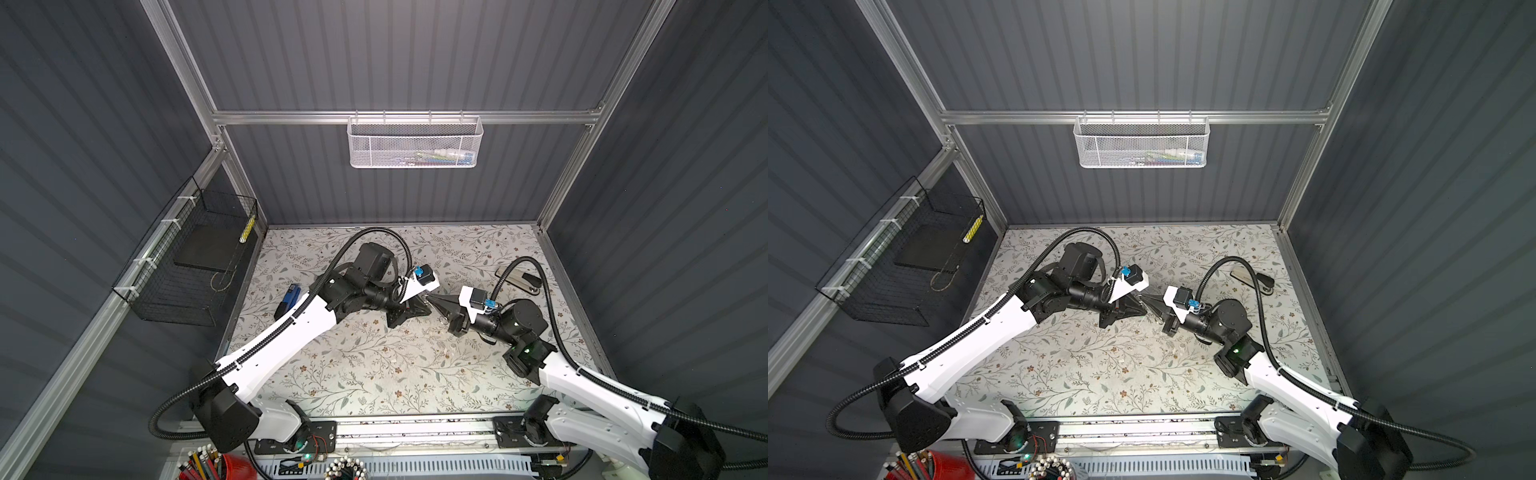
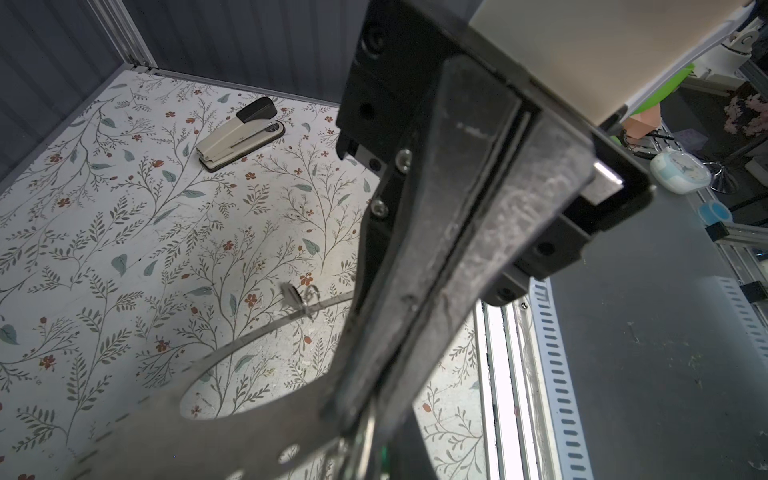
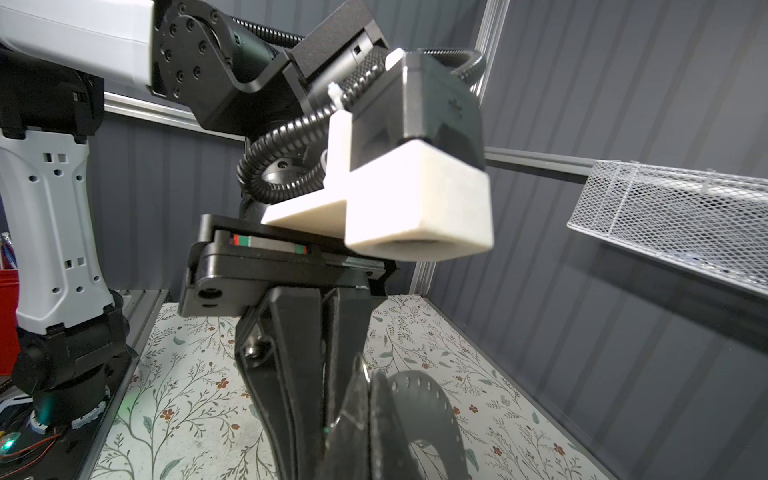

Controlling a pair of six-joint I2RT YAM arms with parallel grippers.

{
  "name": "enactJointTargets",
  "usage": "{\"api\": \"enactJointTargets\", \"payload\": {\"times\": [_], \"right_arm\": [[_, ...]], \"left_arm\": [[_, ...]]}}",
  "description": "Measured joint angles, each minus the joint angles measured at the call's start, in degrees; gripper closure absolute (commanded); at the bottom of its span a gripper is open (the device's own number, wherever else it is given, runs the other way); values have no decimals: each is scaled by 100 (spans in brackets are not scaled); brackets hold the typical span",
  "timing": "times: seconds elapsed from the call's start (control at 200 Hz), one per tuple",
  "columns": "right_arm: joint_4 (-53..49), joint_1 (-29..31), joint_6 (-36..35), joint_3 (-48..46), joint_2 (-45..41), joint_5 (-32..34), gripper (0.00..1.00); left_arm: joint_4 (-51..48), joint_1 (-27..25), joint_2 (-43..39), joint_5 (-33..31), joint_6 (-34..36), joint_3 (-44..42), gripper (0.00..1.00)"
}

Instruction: Put the keys on the keyring

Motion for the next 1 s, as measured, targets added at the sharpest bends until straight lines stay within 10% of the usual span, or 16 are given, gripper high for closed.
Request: {"api": "enactJointTargets", "payload": {"times": [0.265, 0.54, 1.001], "right_arm": [[83, -59, -4, -7, 9, -33, 100], [295, -98, 57, -9, 122, -236, 100], [647, -109, 227, -9, 203, -568, 100]], "left_arm": [[133, -55, -826, -857, 39, -435, 53], [470, -39, -1720, -1725, 98, -610, 62], [601, -39, -1121, -1436, 223, -407, 71]]}}
